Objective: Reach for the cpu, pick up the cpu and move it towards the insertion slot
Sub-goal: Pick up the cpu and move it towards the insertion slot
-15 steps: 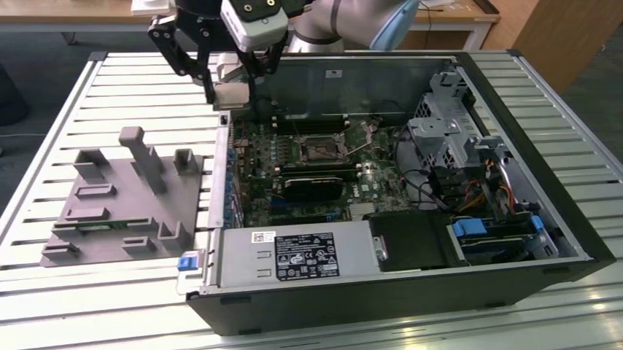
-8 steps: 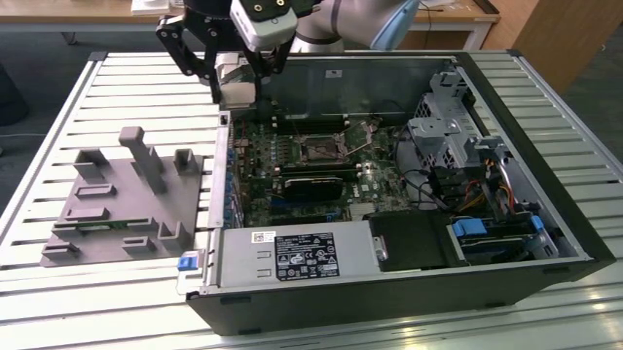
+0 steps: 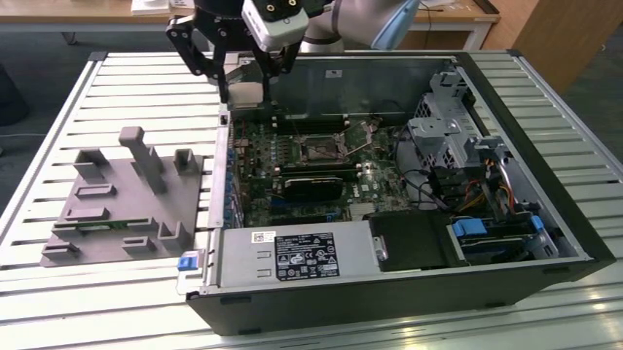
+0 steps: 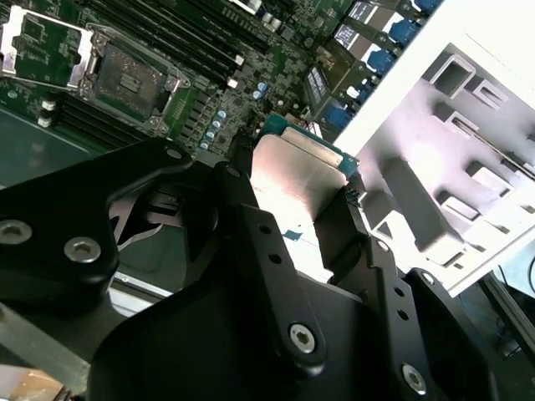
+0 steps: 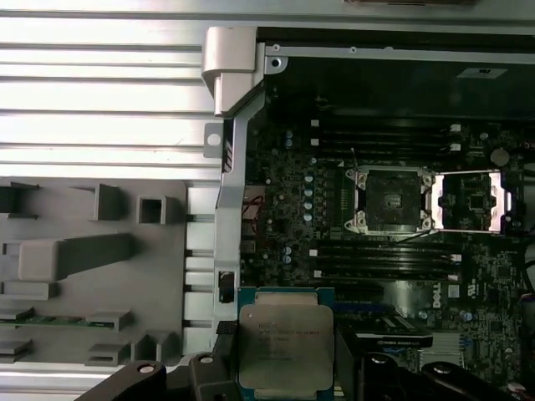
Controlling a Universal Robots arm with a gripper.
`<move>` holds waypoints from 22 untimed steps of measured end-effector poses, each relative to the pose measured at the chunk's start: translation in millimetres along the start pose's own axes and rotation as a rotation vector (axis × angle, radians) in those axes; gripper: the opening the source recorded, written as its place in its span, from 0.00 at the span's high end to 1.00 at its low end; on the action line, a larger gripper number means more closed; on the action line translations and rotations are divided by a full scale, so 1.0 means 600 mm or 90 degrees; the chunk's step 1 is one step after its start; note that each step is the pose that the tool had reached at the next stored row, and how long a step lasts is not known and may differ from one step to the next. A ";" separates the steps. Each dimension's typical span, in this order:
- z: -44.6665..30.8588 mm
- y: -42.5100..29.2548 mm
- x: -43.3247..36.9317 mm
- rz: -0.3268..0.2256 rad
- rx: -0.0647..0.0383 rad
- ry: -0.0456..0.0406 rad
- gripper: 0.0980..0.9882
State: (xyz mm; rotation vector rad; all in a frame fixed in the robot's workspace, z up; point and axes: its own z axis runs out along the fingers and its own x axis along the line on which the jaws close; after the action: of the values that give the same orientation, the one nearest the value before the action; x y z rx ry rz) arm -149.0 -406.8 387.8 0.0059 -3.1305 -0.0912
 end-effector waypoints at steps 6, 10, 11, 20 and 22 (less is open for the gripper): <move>0.000 0.000 -0.013 0.000 0.000 0.0000 0.50; 0.000 0.000 -0.021 0.000 0.000 0.0000 0.50; 0.000 0.000 -0.023 0.000 0.000 0.0000 0.50; 0.000 0.003 -0.042 0.000 0.000 -0.0001 0.50; 0.000 0.007 -0.045 0.000 0.000 0.0000 0.50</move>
State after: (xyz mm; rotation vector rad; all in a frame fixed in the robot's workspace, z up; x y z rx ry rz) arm -122.0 -402.4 387.8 0.0058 -3.1305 -0.0911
